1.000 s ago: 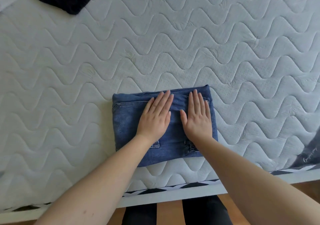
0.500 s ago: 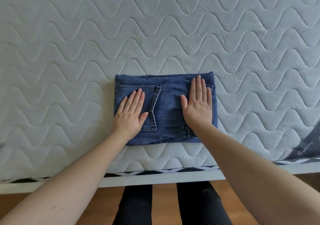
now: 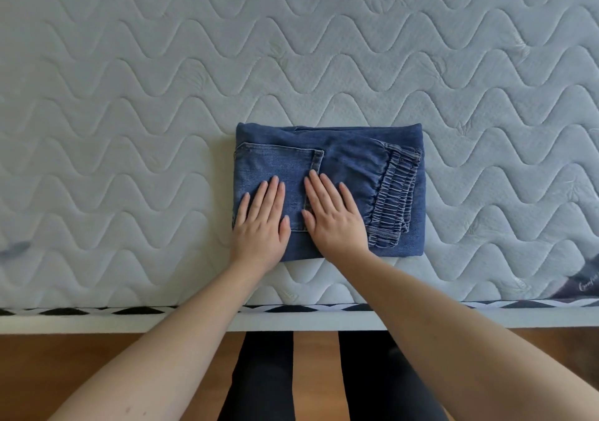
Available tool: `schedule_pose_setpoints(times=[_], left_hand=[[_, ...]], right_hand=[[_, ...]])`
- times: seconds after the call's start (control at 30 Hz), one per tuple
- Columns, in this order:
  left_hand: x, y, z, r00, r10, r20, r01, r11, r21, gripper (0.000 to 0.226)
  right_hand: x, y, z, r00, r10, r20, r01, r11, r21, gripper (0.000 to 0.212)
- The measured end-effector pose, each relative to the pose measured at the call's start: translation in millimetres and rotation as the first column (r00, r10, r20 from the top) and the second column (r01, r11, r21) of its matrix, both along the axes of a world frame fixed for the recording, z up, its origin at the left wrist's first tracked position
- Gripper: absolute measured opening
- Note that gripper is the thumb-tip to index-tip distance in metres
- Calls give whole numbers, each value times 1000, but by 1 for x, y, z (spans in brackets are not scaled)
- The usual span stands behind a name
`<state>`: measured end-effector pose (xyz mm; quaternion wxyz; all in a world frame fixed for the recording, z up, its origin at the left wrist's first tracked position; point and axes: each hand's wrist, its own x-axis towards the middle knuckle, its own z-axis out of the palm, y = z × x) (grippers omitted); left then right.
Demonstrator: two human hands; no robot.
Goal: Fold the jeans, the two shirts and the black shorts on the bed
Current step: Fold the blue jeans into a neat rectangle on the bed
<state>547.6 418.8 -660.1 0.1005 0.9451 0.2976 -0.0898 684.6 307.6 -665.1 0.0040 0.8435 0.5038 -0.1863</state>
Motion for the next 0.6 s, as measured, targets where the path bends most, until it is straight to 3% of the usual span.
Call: schedule_pose_setpoints(times=[0.23,0.4,0.53,0.6], left_hand=[[-41,16,-6,999,-42,10,42,999,-15,62],[-34,15,-2,996,36,86,-19,983,-184,61],[-23,23,8,908,235,347,-147,954,-260,54],[-14,31,11,780,509,365,-328,828,-455,57]], right_hand=[[16,-25,5,996,-69,56,71,997,-24,65],[38,-40,15,997,-76,13,76,997,22,61],[59,-45,28,990,-47,-134,75,975,211,67],[72,-43,38,950,-259,-176,301,907,294,68]])
